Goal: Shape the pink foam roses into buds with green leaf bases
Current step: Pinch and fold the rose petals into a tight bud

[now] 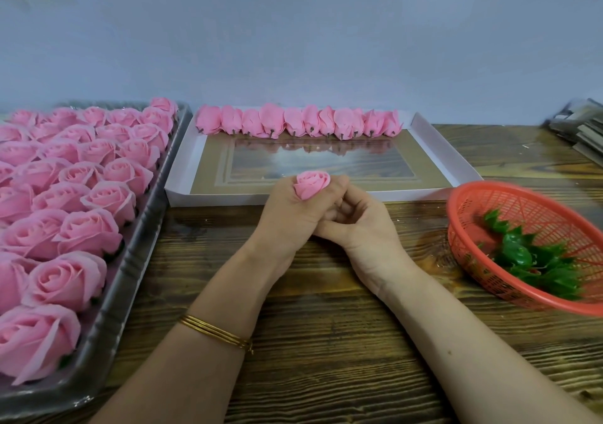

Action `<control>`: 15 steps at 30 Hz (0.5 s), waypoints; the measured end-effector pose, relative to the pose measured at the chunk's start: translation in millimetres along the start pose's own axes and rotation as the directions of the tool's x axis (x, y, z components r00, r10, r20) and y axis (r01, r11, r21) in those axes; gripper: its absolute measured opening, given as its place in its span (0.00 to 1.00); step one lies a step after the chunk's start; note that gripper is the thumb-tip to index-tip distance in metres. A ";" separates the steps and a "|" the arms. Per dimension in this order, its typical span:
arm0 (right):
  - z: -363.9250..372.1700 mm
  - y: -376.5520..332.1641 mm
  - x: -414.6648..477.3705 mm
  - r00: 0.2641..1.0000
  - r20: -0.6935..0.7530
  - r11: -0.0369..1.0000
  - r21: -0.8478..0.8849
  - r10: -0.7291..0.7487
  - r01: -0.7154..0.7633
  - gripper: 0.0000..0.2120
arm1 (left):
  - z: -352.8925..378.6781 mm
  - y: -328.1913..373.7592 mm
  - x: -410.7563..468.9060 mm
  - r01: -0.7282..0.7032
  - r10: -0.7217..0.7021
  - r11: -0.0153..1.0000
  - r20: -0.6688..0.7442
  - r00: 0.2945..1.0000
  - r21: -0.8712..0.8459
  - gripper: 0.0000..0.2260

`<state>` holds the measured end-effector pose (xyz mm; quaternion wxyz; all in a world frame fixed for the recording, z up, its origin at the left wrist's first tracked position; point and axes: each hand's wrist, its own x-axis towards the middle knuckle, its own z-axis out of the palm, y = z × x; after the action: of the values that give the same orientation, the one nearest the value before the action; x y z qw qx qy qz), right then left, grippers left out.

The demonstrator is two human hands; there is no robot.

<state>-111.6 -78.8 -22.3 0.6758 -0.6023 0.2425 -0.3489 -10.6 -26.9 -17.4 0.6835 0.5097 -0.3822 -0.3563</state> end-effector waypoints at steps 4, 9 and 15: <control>-1.0 0.1 -0.8 1.000 -0.006 1.000 -0.005 -0.009 0.009 0.19 | -0.7 1.3 0.2 0.020 -0.020 1.000 0.011 1.000 0.010 0.10; -2.0 -1.1 -1.3 0.999 0.047 1.000 0.027 0.006 -0.007 0.17 | -3.1 7.1 -1.3 0.079 -0.078 0.997 0.040 0.996 -0.014 0.07; -2.9 -0.9 -0.3 0.997 0.060 0.995 0.082 0.053 -0.058 0.15 | -1.3 8.5 -1.0 0.085 -0.084 0.992 0.013 0.996 -0.091 0.24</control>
<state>-114.2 -80.4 -21.9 0.7166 -0.5762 0.2248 -0.3223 -9.1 -23.5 -9.6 0.6886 0.4918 -0.3468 -0.4046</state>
